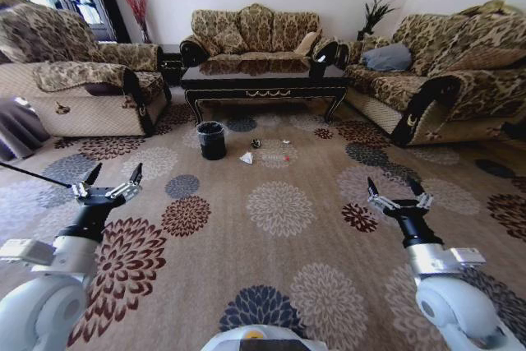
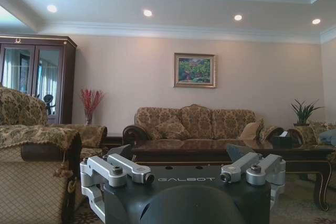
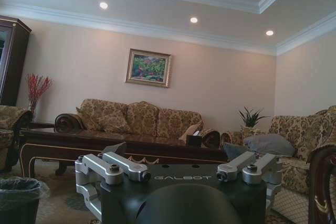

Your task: Move to the front of the table and pick up the trash from the floor, then place it into the trash bin.

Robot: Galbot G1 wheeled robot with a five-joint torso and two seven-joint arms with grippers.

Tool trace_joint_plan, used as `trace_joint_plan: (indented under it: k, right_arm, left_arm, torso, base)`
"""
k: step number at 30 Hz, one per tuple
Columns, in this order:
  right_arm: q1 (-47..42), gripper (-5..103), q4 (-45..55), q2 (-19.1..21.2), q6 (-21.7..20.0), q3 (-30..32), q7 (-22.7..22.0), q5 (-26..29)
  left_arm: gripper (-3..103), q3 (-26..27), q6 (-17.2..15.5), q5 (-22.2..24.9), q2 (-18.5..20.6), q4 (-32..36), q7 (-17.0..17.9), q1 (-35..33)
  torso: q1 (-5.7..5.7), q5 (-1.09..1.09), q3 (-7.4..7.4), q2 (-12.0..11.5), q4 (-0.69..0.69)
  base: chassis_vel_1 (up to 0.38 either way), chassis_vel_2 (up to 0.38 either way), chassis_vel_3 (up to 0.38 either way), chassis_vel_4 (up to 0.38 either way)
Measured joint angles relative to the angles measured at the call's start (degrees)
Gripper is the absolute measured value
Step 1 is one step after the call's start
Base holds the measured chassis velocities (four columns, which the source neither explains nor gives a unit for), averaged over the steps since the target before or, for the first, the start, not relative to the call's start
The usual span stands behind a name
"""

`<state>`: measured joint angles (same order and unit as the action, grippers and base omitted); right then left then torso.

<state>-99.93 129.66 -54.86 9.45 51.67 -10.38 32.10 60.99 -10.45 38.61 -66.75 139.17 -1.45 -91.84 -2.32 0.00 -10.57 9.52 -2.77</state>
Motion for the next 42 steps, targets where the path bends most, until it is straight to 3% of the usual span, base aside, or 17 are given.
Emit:
trace_joint_plan:
  k: [28,42]
  right_arm:
    - [0.10,100,-0.52,-0.41,1.68,-0.36,1.47,-0.16]
    - [0.69,100,-1.14,-0.68,0.69,-1.27,0.36,-0.57]
  left_arm:
    - [100,-0.22,0.16,-0.32,-0.07,-0.20,0.23,-0.53]
    - [100,-0.23,0.45,-0.42,-0.07,-0.61,0.79,-0.54]
  torso:
    - [0.74,0.00,5.65,-6.40,0.00]
    - [0.67,0.00,5.81,-6.46,0.00]
  base:
    - [0.000,0.000,0.000,0.000]
    - [0.000,0.000,0.000,0.000]
